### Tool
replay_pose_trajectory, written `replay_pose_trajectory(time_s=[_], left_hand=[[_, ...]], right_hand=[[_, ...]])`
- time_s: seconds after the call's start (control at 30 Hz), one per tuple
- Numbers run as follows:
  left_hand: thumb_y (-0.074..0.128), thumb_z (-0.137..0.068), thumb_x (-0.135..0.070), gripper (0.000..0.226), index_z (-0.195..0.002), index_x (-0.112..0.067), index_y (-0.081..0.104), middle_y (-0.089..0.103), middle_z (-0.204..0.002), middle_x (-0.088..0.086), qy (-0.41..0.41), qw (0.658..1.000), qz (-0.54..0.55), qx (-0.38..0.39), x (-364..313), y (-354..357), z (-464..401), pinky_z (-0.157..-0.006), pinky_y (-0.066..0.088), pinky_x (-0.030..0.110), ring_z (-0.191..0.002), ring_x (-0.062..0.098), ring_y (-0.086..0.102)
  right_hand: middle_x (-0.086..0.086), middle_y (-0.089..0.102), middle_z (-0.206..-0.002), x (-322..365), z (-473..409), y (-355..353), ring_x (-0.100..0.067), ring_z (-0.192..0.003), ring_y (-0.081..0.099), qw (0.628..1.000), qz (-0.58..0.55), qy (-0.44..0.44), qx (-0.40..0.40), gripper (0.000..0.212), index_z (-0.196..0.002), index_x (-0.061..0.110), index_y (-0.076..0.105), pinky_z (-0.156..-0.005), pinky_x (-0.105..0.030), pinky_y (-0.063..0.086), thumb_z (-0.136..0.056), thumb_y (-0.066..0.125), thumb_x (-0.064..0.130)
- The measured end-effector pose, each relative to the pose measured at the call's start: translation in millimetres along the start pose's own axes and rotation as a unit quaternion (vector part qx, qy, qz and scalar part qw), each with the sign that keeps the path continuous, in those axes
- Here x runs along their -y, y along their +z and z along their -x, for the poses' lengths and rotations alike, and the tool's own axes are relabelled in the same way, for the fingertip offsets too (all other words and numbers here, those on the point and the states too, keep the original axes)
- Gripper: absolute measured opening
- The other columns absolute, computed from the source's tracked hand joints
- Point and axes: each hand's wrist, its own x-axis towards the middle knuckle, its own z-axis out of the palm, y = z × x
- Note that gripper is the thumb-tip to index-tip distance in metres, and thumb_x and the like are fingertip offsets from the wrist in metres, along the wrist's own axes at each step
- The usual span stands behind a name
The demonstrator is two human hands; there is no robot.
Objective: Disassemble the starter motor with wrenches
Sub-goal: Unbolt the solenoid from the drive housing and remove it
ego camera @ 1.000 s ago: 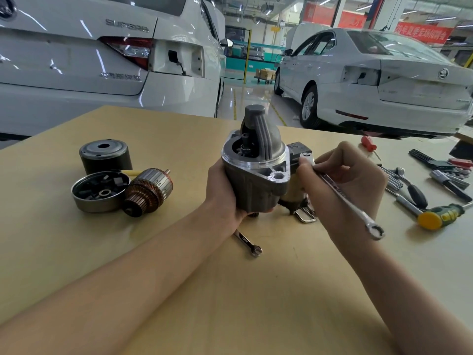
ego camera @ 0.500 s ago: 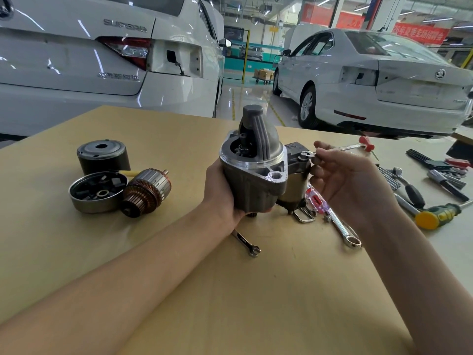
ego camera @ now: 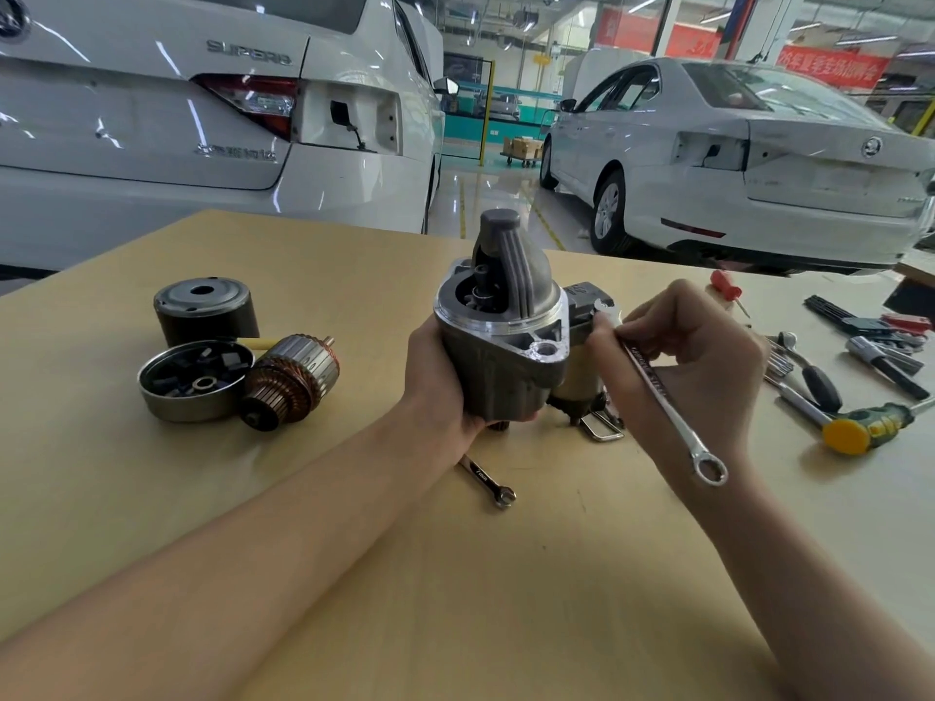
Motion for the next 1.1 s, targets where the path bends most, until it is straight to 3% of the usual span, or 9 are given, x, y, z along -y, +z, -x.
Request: replay_pose_trajectory(time_s=[0.23,0.37,0.43,0.5,0.57,0.73,0.9,1.03,1.1], left_hand=[[0.033,-0.096,-0.038,0.044,-0.101,-0.013,0.07,0.075,-0.079,0.005,-0.004,1.0,-0.012,-0.006,-0.8,-0.2,0.4,-0.048,0.055,0.03,-0.062,0.019,0.072],[0.034,-0.096,-0.037,0.044,-0.102,-0.014,0.07,0.076,-0.082,0.005,-0.003,1.0,-0.007,-0.01,-1.0,-0.6,0.4,-0.051,0.057,0.031,-0.065,0.019,0.073],[0.034,-0.096,-0.038,0.044,-0.106,-0.014,0.07,0.076,-0.082,0.006,-0.008,1.0,-0.017,-0.017,-1.2,-0.1,0.6,-0.05,0.057,0.031,-0.064,0.02,0.072],[0.035,-0.096,-0.037,0.044,-0.106,-0.013,0.07,0.075,-0.081,0.005,-0.008,1.0,-0.018,-0.018,-1.7,0.4,0.9,-0.05,0.057,0.031,-0.063,0.02,0.072],[0.035,-0.096,-0.036,0.043,-0.103,-0.014,0.07,0.075,-0.08,0.005,-0.006,1.0,-0.012,-0.017,-2.3,0.5,1.1,-0.051,0.058,0.031,-0.062,0.019,0.072],[0.035,-0.097,-0.036,0.042,-0.104,-0.013,0.069,0.073,-0.076,0.004,-0.004,1.0,-0.014,-0.014,-2.3,2.2,1.7,-0.047,0.055,0.028,-0.057,0.019,0.069],[0.035,-0.097,-0.035,0.042,-0.101,-0.013,0.07,0.074,-0.076,0.004,-0.002,1.0,-0.01,-0.013,-1.8,2.2,1.1,-0.048,0.056,0.029,-0.059,0.019,0.07],[0.034,-0.097,-0.035,0.042,-0.095,-0.014,0.071,0.075,-0.076,0.004,-0.005,1.0,-0.005,-0.012,-1.2,1.1,0.2,-0.051,0.059,0.033,-0.06,0.019,0.071],[0.034,-0.097,-0.035,0.042,-0.091,-0.015,0.071,0.075,-0.077,0.004,-0.007,1.0,0.0,-0.009,-0.9,1.0,0.3,-0.054,0.06,0.033,-0.062,0.018,0.072]], right_hand=[[-0.01,0.053,-0.054,0.4,-1.3,0.8,-0.028,-0.05,0.051,0.999,0.028,0.004,0.02,0.024,-0.059,0.001,0.051,-0.048,-0.042,0.043,-0.074,0.07,0.0],[-0.008,0.053,-0.054,-0.3,-7.7,-2.1,-0.016,-0.049,0.049,0.99,-0.079,0.112,0.034,0.027,-0.058,0.01,0.051,-0.048,-0.029,0.042,-0.074,0.07,-0.002],[-0.004,0.052,-0.051,-1.2,-15.2,-5.7,-0.014,-0.046,0.046,0.944,-0.211,0.246,0.06,0.032,-0.056,0.015,0.052,-0.046,-0.024,0.039,-0.075,0.067,-0.007],[0.0,0.049,-0.05,-3.7,-21.6,-7.7,-0.01,-0.042,0.041,0.856,-0.336,0.38,0.098,0.029,-0.059,0.016,0.052,-0.042,-0.018,0.034,-0.07,0.063,-0.008],[0.003,0.044,-0.051,-5.5,-25.5,-8.5,-0.005,-0.04,0.038,0.783,-0.403,0.457,0.122,0.021,-0.065,0.015,0.045,-0.04,-0.014,0.032,-0.063,0.06,0.001],[0.002,0.048,-0.054,-12.2,-28.4,-11.5,-0.005,-0.041,0.039,0.716,-0.459,0.515,0.106,0.017,-0.073,0.015,0.046,-0.039,-0.012,0.035,-0.068,0.056,0.002],[0.0,0.055,-0.061,-17.8,-28.7,-11.8,-0.009,-0.051,0.053,0.777,-0.432,0.452,0.07,0.016,-0.084,0.011,0.052,-0.051,-0.018,0.049,-0.087,0.051,-0.004],[-0.001,0.059,-0.057,-13.1,-28.2,-14.4,-0.01,-0.051,0.057,0.796,-0.466,0.385,0.018,0.025,-0.065,0.013,0.055,-0.052,-0.017,0.048,-0.083,0.055,-0.006],[-0.005,0.063,-0.058,-8.7,-24.9,-15.7,-0.013,-0.05,0.06,0.859,-0.406,0.311,0.02,0.035,-0.056,0.017,0.056,-0.052,-0.021,0.049,-0.082,0.062,-0.006]])
